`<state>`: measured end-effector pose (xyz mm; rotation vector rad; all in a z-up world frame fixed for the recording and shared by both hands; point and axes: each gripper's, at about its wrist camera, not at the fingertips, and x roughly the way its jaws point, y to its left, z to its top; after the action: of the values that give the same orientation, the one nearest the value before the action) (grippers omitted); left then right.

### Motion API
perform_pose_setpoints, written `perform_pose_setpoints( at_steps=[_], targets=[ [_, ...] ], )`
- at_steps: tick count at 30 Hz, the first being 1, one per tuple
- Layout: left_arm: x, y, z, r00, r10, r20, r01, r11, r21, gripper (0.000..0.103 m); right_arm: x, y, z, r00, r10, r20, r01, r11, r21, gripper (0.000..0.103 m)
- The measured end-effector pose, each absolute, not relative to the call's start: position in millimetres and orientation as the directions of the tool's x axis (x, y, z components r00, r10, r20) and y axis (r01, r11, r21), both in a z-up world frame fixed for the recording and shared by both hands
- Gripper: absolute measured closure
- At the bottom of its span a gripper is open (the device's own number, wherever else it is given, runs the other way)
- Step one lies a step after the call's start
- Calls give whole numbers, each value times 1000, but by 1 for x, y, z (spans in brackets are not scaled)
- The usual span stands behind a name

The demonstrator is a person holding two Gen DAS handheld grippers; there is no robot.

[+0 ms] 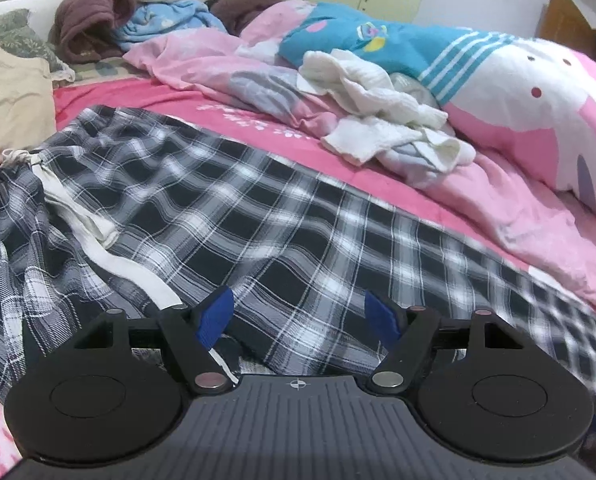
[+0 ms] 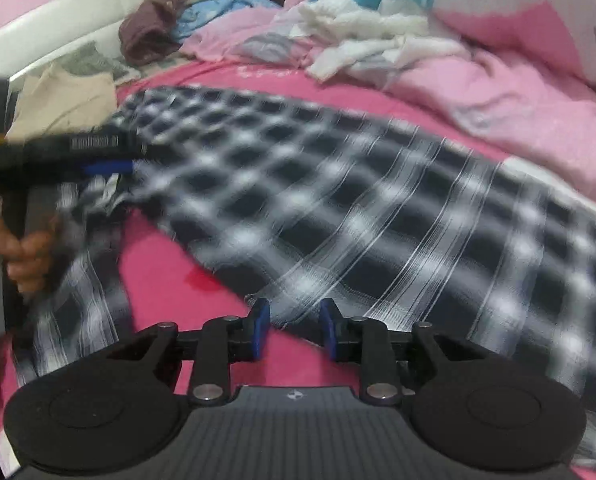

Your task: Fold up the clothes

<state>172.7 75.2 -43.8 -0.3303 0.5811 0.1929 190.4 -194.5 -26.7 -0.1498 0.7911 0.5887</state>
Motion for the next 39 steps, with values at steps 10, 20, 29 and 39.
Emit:
perform_pose_setpoints(
  at_steps=[10, 20, 29, 39],
  targets=[
    [179, 82, -52, 764, 187, -618, -345, 927, -145, 30, 201, -131, -56, 520, 531, -668, -656, 750, 86, 73],
    [176, 86, -56, 752, 217, -622, -377, 916, -135, 30, 206, -152, -45, 617, 529, -583, -598, 797, 90, 73],
    [177, 84, -57, 752, 253, -609, -392, 914, -104, 30, 195, -202, -38, 589, 544, -597, -603, 788, 122, 74],
    [178, 57, -54, 806, 204, -556, -272, 962, -41, 30, 179, -269, -53, 628, 423, -654, -442, 885, 148, 70]
  ],
)
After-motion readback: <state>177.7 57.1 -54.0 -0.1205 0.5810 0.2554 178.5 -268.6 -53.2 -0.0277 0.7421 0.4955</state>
